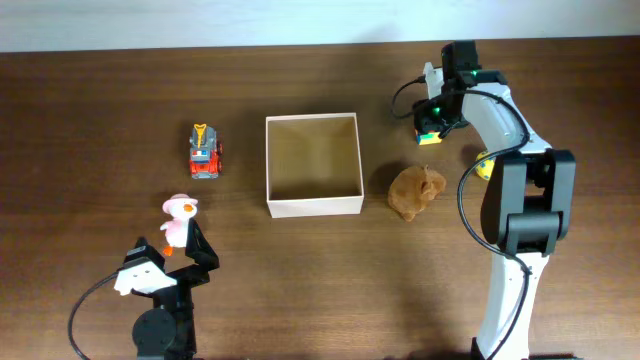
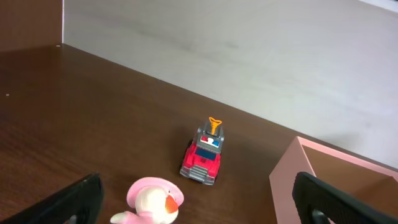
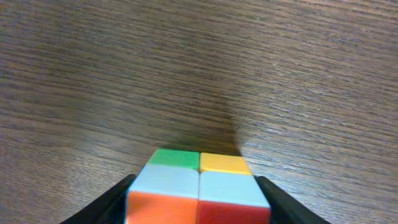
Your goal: Pack container
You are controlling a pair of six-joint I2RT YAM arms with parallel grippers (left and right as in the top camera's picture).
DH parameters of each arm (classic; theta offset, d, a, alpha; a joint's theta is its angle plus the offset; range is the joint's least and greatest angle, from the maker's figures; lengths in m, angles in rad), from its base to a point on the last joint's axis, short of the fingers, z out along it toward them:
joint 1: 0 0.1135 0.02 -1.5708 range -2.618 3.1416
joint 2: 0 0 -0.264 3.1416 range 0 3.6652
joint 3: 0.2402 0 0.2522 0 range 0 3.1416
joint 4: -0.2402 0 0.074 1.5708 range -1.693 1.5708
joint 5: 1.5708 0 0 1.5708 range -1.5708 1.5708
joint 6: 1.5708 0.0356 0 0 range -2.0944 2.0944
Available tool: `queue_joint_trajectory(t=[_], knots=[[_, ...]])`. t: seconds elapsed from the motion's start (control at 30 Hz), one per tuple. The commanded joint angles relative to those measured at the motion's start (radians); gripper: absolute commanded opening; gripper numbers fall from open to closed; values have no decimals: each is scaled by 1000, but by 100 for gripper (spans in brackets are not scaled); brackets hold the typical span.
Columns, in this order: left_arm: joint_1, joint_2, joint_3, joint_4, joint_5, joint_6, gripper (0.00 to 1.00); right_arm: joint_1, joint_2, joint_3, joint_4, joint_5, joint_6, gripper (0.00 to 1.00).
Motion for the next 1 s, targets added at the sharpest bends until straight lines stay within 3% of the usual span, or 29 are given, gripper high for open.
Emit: queue_joint_trajectory(t=[0.0,0.97], knots=[[2,-5,-8,2,10,16,99,6,12,11,-6,-7,40,59],[2,-5,-8,2,10,16,99,6,43,5,-21,-6,56,64]])
